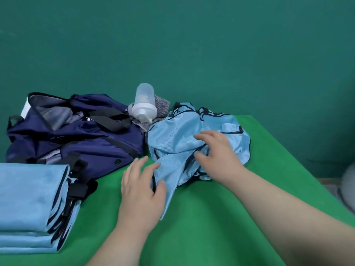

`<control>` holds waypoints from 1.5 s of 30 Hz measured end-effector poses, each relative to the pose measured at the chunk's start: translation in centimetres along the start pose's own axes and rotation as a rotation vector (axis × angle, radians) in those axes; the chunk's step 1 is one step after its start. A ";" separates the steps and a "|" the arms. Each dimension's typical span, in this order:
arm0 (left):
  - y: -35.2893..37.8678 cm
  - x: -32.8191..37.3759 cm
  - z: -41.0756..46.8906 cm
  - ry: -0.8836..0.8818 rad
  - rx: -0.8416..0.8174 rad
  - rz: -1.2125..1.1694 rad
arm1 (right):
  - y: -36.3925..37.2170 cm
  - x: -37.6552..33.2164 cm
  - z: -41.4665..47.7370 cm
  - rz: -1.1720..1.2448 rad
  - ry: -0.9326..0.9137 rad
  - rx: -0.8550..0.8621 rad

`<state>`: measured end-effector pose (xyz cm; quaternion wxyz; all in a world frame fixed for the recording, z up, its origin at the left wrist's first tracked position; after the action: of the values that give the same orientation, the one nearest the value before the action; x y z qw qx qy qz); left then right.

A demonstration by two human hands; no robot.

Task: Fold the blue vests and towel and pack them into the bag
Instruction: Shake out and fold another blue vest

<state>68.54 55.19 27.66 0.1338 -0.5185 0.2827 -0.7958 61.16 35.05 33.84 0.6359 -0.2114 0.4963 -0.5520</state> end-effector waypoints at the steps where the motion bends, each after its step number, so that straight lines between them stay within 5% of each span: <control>1: -0.1 -0.2 0.2 -0.014 -0.002 -0.024 | 0.7 -0.6 1.1 -0.035 -0.024 -0.014; 13: 0.3 -1.9 1.3 -0.107 -0.018 -0.201 | 7.7 -3.2 6.8 -0.397 -0.195 -0.084; 26: 0.1 -2.3 0.5 -0.116 -0.049 -0.289 | -1.3 -6.2 -4.3 -0.006 -0.241 0.191; 34: -1.2 -1.7 -5.7 -0.206 -0.273 -0.423 | -0.6 -7.7 -14.4 0.055 -0.229 0.022; 38: -2.5 -1.3 -9.5 -0.187 -0.365 -0.320 | -0.5 -9.1 -17.7 0.155 -0.227 0.009; 45: -2.3 1.2 -14.1 0.150 -0.491 0.062 | 1.1 -10.4 -22.4 0.192 -0.235 -0.073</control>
<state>55.54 60.83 25.69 0.0070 -0.4660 0.4922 -0.7352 43.38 51.16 27.72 0.7313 -0.2492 0.4560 -0.4418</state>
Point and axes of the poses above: each hand's wrist, its own z-axis towards the middle knuckle, its own y-axis out of the palm, x = y × z, the point moved 10 cm from there along z, towards the middle knuckle, and after that the axes turned 13 degrees about -y, right-handed, at the moved point
